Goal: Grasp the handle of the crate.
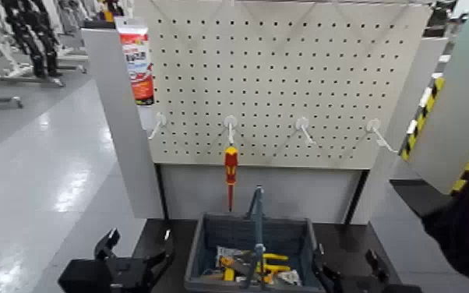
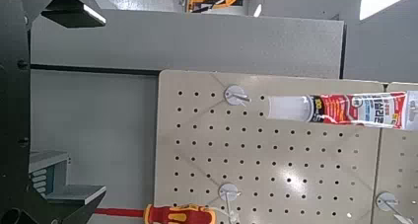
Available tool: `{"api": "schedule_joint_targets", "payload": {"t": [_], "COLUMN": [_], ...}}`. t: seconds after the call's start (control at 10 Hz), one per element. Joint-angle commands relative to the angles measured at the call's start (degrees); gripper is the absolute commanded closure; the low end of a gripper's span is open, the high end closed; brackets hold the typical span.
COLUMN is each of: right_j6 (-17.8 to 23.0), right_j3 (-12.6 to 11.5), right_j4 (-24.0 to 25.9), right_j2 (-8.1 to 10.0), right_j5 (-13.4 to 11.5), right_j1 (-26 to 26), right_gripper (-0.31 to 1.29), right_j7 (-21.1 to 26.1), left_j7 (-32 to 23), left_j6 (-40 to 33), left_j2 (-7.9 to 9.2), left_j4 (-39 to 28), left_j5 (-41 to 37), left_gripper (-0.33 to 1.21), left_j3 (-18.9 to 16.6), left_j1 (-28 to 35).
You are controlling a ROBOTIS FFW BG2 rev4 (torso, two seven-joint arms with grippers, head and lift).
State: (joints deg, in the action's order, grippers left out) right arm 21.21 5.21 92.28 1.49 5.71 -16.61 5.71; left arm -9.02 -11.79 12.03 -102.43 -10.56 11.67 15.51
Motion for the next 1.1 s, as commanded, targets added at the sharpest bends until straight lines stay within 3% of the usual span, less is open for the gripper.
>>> {"api": "schedule_joint_targets", "payload": {"t": [0.1,0.4,0.8,1.1], "right_j6": [-0.20,-0.20,-0.38,-0.46], "right_j3": [0.24,0.33,0.33,0.41], "right_j4": [0.00,0.00,0.00,0.00], "right_j2": [0.18,0.18,0.27,0.18], "right_j5": [-0.26,0.00,0.26,0.35], "right_j1": [0.00,0.09,0.00,0.00], "right_gripper": [0.13,0.13,0.13,0.13], "right_j7": [0.36,0.36,0.18,0.09], "left_j7": [0.05,2.16,14.90,17.89], "left_j6": [0.37,3.18,19.18,28.05], "left_j2": [0.19,0.28,-1.13,-0.78], "left_j4": [0.21,0.39,-0.49,1.62], "left_j5": [-0.17,-4.21,-17.48,-29.43], "left_gripper": [0.11,0.11,0.11,0.11], "left_j3": [0.19,0.02,-5.96,-5.96], "left_j1": [-0.39,-1.54,-7.34,-12.79]}}
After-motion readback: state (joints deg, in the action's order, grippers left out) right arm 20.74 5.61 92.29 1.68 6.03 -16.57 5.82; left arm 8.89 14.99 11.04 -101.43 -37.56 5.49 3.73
